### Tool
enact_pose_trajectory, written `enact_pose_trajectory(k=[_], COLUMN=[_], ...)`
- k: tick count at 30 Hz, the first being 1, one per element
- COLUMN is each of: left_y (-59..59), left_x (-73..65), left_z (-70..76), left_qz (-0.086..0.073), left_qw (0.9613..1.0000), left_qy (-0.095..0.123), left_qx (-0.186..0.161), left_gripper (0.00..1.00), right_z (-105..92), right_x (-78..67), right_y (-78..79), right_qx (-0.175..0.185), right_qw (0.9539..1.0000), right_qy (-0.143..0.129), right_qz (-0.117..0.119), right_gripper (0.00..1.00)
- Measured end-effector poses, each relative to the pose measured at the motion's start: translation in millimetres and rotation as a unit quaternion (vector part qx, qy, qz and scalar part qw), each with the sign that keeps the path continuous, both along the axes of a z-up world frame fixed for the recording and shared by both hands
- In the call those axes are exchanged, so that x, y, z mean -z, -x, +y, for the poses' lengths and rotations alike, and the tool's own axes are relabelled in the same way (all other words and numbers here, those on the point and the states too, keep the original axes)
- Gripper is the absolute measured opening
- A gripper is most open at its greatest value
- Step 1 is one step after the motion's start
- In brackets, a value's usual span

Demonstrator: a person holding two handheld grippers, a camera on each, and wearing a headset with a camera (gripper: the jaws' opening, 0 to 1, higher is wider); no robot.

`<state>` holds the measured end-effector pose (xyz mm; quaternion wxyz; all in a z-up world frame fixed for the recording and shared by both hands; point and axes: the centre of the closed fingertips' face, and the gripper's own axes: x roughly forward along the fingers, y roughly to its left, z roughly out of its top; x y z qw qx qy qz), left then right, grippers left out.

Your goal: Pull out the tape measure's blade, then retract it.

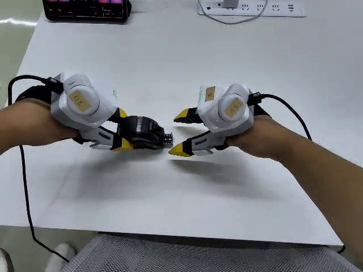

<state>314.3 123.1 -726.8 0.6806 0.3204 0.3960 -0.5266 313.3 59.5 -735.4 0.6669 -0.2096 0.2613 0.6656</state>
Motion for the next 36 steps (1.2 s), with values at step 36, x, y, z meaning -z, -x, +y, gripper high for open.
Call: enact_pose_trajectory(k=[36], left_y=[0.1], left_x=[0.7], left_z=[0.5], left_qz=[-0.001], left_qw=[1.0000], left_qy=[-0.003], left_qx=[0.006], left_gripper=[0.26], right_z=[11.1], right_x=[18.5], right_y=[1.9], right_qx=[-0.017], right_qw=[0.9998], right_qy=[-0.008], right_qz=[-0.002], right_gripper=[0.13])
